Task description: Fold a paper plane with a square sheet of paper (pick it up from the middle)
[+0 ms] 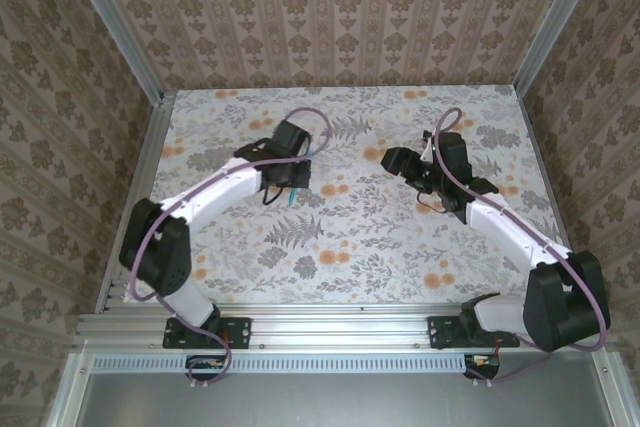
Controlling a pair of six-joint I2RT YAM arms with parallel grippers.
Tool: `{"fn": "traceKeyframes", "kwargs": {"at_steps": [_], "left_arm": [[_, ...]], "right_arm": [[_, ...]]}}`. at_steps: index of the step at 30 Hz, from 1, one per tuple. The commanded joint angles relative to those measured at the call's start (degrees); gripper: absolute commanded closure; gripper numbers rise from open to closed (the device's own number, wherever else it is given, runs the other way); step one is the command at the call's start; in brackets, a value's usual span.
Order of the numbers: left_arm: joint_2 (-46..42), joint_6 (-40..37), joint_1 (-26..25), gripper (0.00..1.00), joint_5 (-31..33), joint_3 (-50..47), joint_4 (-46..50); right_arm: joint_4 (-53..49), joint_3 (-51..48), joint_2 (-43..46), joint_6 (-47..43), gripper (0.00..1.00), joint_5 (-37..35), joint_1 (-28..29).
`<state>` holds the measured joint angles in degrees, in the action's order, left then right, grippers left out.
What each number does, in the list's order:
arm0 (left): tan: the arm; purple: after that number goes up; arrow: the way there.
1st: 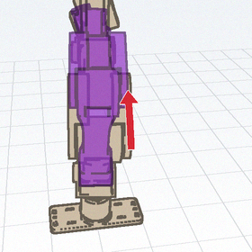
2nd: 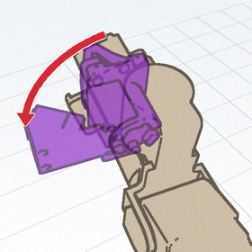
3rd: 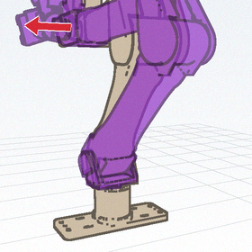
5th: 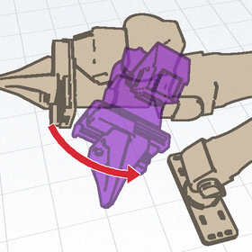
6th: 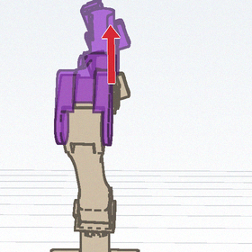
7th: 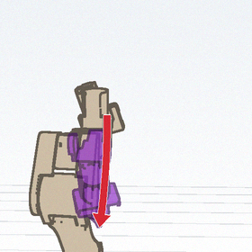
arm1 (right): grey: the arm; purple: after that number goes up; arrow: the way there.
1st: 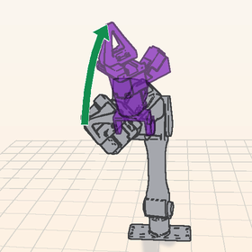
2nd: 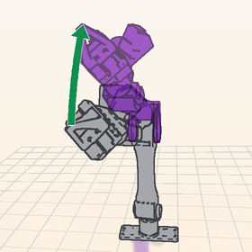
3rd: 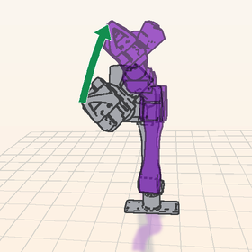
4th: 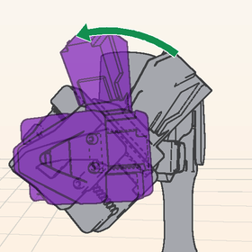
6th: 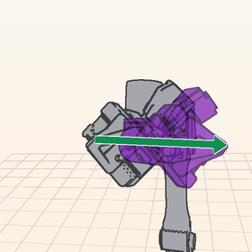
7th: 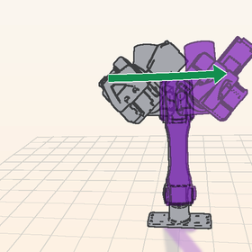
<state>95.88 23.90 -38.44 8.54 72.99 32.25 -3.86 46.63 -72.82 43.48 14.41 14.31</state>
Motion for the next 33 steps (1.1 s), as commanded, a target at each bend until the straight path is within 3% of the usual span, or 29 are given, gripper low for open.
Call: {"fn": "traceKeyframes", "kwargs": {"at_steps": [1,6,13,21,26,33], "left_arm": [[5.7,-1.4,-3.3,0.91,17.0,4.0,6.9],[14.3,-0.2,-8.1,0.91,22.9,10.1,8.5],[23.5,0.7,-12.6,0.83,20.8,17.7,10.9],[24.0,0.6,-13.0,0.68,10.0,18.7,8.9],[21.4,0.3,-11.8,0.61,-0.2,17.7,6.8],[14.9,3.1,-5.7,0.52,-18.4,11.7,-0.5]], "right_arm": [[-4.5,-1.2,2.5,-2.6,0.27,-7.6,0.1],[-6.3,-2.1,4.6,-2.7,0.26,-10.5,-0.6],[-6.6,-4.0,6.9,-1.6,0.26,-11.6,-1.8],[-6.9,-4.4,7.2,-1.0,0.26,-11.4,-2.3],[-6.9,-3.9,6.3,-0.9,0.26,-10.7,-2.3],[-6.8,-1.8,3.9,-1.5,0.27,-7.3,-1.8]]}}
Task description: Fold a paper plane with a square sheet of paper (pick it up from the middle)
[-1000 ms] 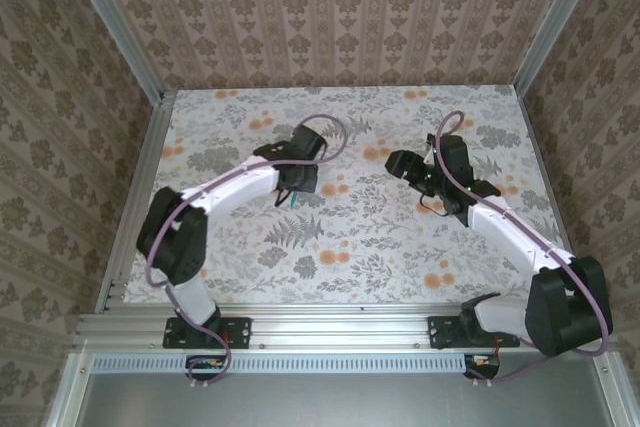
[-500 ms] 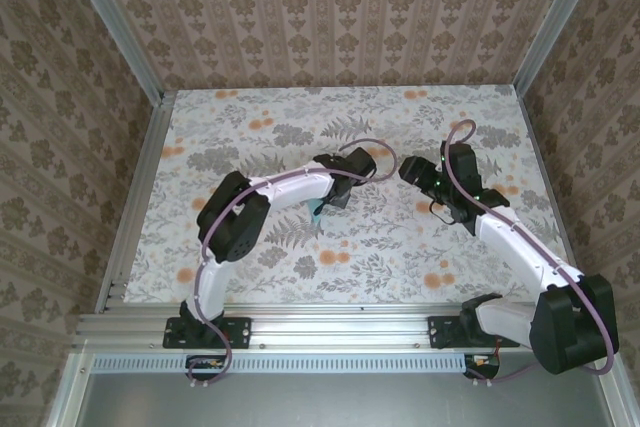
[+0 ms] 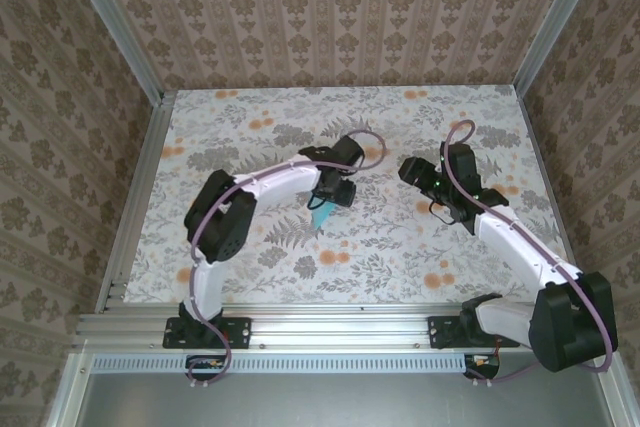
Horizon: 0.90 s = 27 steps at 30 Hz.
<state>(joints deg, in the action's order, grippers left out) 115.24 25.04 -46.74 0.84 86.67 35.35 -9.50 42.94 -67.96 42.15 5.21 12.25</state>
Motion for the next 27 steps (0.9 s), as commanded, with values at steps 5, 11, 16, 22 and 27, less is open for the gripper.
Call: {"fn": "traceKeyframes", "kwargs": {"at_steps": [5,11,16,22,27], "left_arm": [[-12.0,4.5,7.1,0.44,-18.7,-7.6,-9.1],[-23.2,8.7,14.1,0.35,-19.9,-16.8,-13.5],[-29.3,11.9,20.0,0.28,-13.6,-24.2,-11.5],[-31.6,15.0,25.3,0.25,-15.3,-31.8,-13.4],[-31.2,15.8,26.1,0.24,-16.3,-33.6,-14.0]], "right_arm": [[-2.8,6.2,-4.8,-1.7,0.28,2.2,3.9],[-5.3,15.3,-14.4,-2.9,0.36,-0.3,13.8],[-10.3,26.2,-25.8,-4.6,0.46,-2.0,22.9],[-14.8,35.1,-36.1,-5.7,0.6,0.6,27.5],[-17.9,38.6,-41.7,-5.7,0.7,4.4,27.7]]}}
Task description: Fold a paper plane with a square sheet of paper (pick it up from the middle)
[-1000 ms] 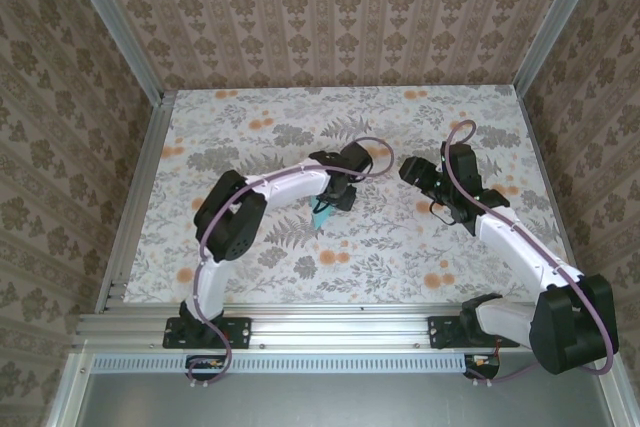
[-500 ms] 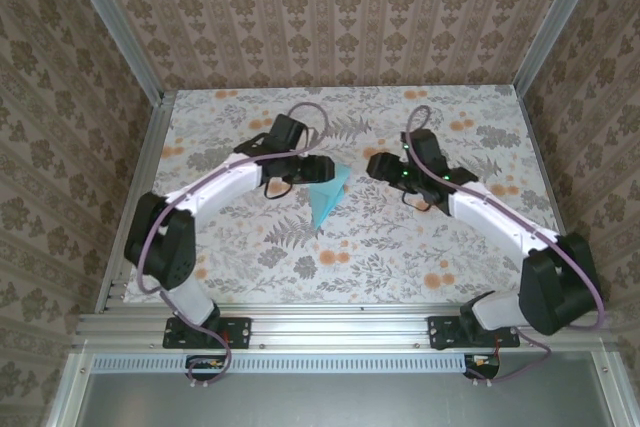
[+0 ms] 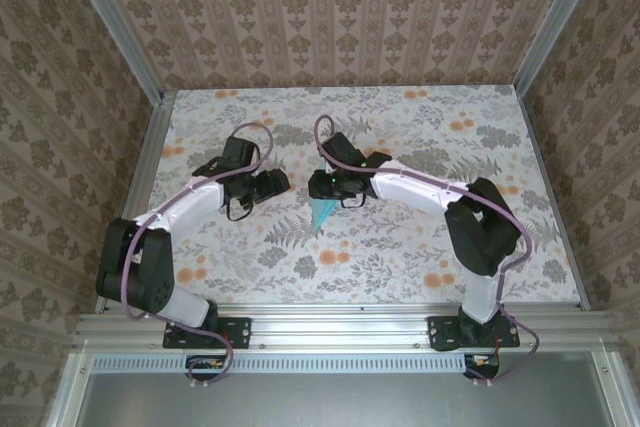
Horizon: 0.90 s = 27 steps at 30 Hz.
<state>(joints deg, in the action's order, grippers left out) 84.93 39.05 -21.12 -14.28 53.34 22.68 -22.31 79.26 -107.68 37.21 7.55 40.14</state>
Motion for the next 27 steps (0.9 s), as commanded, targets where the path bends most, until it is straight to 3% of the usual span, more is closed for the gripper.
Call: {"fn": "traceKeyframes", "kwargs": {"at_steps": [1,17,27], "left_arm": [[-0.7,1.9,0.5,0.24,-1.4,-0.4,-1.6],[3.9,3.0,0.4,0.24,-7.7,-0.5,-5.0],[7.8,4.6,-0.8,0.29,-16.4,-1.5,-11.4]], "right_arm": [[-5.6,2.5,-2.9,-0.9,0.7,2.1,-0.2],[-4.1,0.2,-8.0,-1.2,0.71,2.3,-3.8],[-5.0,-0.2,-10.4,-1.8,0.74,0.2,-4.3]]}}
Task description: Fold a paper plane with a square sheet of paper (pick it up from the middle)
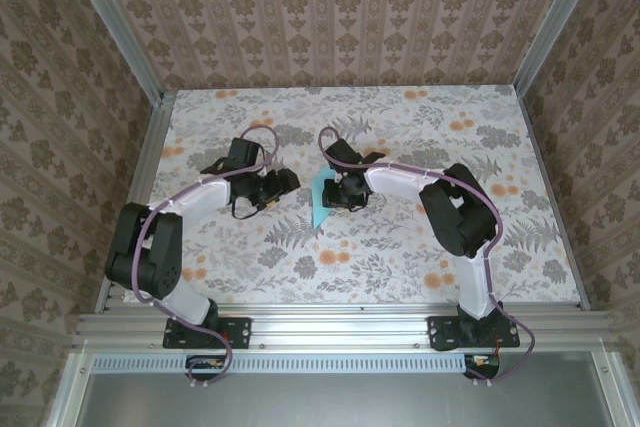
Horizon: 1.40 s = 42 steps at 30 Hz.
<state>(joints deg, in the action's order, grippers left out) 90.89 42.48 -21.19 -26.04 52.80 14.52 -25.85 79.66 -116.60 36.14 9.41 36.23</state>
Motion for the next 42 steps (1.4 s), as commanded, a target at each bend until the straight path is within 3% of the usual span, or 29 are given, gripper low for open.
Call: {"fn": "traceKeyframes", "kwargs": {"at_steps": [1,7,18,24,34,42], "left_arm": [[2.3,1.3,-1.0,0.3,-5.4,-1.0,-4.0],[5.8,0.3,-4.3,0.41,-9.5,-0.7,-9.5],[11.5,-2.3,-7.3,0.56,-8.6,-2.0,-16.6],[12.8,-3.0,-7.8,0.64,-7.0,-2.9,-18.2],[13.0,-8.2,-8.4,0.89,-3.8,-4.2,-21.2],[12.1,-17.5,-10.2,0.94,0.9,-4.1,-20.2]], "right_arm": [[-1.4,-0.5,-1.7,-0.8,0.75,-1.7,-0.5],[-1.4,-0.9,-2.1,-0.6,0.75,-1.9,-0.7],[0.1,-2.3,-1.9,0.2,0.76,-0.6,-1.5],[1.0,-2.9,-1.7,0.6,0.76,0.3,-1.9],[5.4,-5.1,2.4,3.2,0.77,5.2,-4.2],[11.4,-8.4,8.1,5.6,0.76,9.4,-5.9]]}}
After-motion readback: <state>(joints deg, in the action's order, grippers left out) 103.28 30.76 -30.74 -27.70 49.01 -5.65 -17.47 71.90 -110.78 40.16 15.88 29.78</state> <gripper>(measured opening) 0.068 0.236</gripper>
